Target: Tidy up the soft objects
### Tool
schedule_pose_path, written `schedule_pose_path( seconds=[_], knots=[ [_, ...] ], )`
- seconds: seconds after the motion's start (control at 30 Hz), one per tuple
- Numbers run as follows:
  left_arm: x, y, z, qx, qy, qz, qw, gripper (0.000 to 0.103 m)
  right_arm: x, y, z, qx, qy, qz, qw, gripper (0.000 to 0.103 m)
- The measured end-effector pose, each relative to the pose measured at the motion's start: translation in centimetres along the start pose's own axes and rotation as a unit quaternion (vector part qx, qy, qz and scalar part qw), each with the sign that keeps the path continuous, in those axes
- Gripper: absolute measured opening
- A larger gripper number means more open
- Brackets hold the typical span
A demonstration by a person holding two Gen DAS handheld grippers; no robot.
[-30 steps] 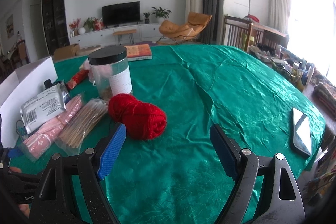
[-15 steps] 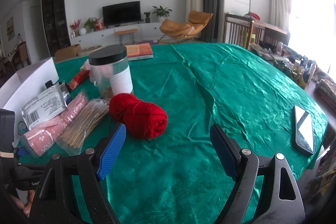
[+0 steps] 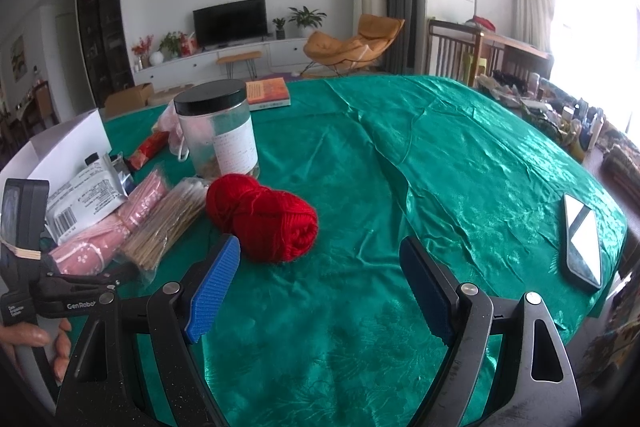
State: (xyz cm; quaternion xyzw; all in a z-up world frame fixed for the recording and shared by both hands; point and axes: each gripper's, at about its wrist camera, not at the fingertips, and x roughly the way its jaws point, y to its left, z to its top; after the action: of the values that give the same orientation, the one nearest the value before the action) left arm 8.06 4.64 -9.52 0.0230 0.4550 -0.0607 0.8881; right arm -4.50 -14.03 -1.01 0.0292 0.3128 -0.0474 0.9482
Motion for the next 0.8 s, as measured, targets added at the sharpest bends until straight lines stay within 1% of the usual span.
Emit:
schedule_pose_path(
  seconds=[0.37,0.8],
  knots=[
    [-0.06,-0.01,-0.10,0.000,0.000,0.000,1.0000,0.103,0.48,-0.26,0.16,0.005,0.012,0.002,1.000,0.085],
    [-0.07,-0.02,-0.11,0.000,0.000,0.000,1.0000,0.103,0.49,-0.29,0.16,0.005,0.012,0.002,1.000,0.085]
  ],
)
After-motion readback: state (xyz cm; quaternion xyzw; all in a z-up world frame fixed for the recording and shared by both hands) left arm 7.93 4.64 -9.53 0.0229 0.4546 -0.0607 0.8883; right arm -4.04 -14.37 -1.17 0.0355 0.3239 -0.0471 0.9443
